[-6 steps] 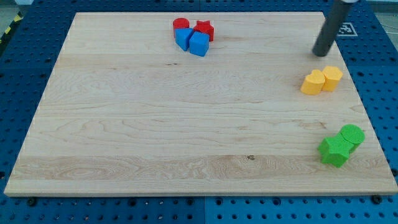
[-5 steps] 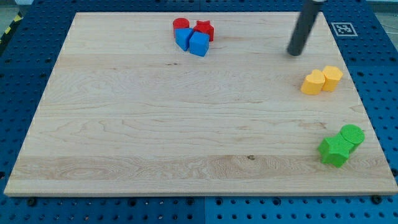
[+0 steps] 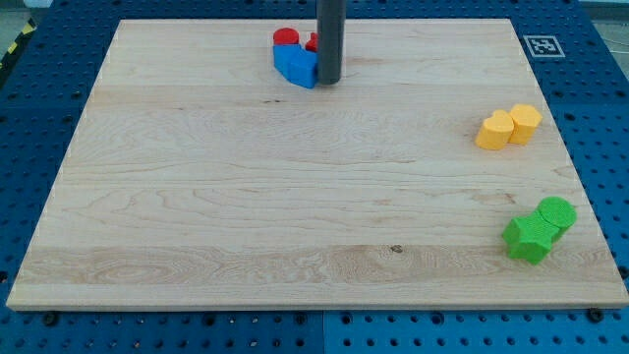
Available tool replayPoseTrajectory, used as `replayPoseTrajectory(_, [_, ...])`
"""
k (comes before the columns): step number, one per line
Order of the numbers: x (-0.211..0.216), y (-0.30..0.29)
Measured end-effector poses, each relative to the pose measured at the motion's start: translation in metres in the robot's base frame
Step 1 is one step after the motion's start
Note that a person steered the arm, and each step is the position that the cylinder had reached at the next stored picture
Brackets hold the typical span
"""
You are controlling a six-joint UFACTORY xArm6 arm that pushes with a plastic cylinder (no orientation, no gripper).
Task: Separate blue blocks from red blocks
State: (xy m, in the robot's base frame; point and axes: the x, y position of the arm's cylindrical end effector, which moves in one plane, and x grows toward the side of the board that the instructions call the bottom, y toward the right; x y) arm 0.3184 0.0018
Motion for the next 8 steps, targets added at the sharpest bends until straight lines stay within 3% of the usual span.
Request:
replayPoseTrajectory(3, [-0.037,-0.084])
replayPoseTrajectory(6, [-0.096,-0.088])
replayPoseTrajectory(8, [-0.083,-0.078])
